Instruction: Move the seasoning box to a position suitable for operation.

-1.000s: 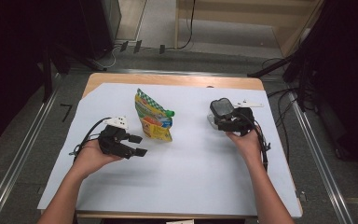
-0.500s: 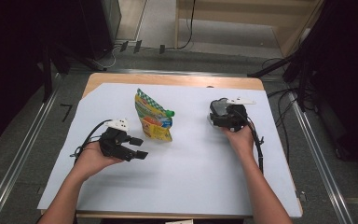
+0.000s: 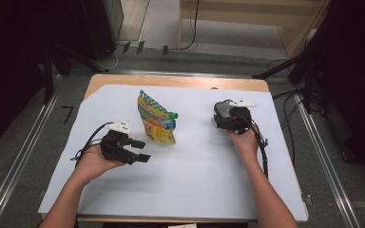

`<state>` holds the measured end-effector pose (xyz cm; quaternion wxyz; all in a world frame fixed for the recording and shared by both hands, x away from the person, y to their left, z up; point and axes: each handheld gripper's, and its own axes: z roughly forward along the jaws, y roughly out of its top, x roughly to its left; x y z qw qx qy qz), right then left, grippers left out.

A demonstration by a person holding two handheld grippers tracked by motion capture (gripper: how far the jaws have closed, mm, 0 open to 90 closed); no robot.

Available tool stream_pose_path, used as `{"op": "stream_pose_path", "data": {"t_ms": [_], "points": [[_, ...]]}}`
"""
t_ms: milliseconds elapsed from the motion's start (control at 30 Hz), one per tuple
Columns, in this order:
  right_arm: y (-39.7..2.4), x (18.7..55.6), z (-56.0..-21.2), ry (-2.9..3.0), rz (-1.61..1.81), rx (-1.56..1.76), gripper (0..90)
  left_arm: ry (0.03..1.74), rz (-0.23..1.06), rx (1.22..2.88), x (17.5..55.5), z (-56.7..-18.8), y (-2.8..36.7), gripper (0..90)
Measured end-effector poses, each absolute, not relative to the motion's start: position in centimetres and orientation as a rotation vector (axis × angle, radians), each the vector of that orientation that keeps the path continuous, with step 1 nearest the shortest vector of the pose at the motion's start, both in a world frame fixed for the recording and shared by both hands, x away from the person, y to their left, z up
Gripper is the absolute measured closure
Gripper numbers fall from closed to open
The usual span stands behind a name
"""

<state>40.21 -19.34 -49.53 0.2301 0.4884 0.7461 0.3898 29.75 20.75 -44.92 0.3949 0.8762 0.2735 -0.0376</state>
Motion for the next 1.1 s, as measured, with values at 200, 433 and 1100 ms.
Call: {"op": "stream_pose_path", "data": {"t_ms": [200, 433, 1100], "points": [[-19.0, 39.8, -49.1, 2.067, 1.073, 1.318, 16.5, 0.693, -0.097, 2.215, 29.7, -44.8, 20.7, 37.3], [-18.8, 38.7, -47.8, 2.078, 1.114, 1.298, 16.5, 0.69, -0.103, 2.214, 29.8, -44.8, 20.6, 37.3], [-18.4, 33.2, -46.0, 2.151, 1.167, 1.232, 16.5, 0.628, -0.132, 2.236, 30.0, -44.6, 18.6, 37.3]]}}
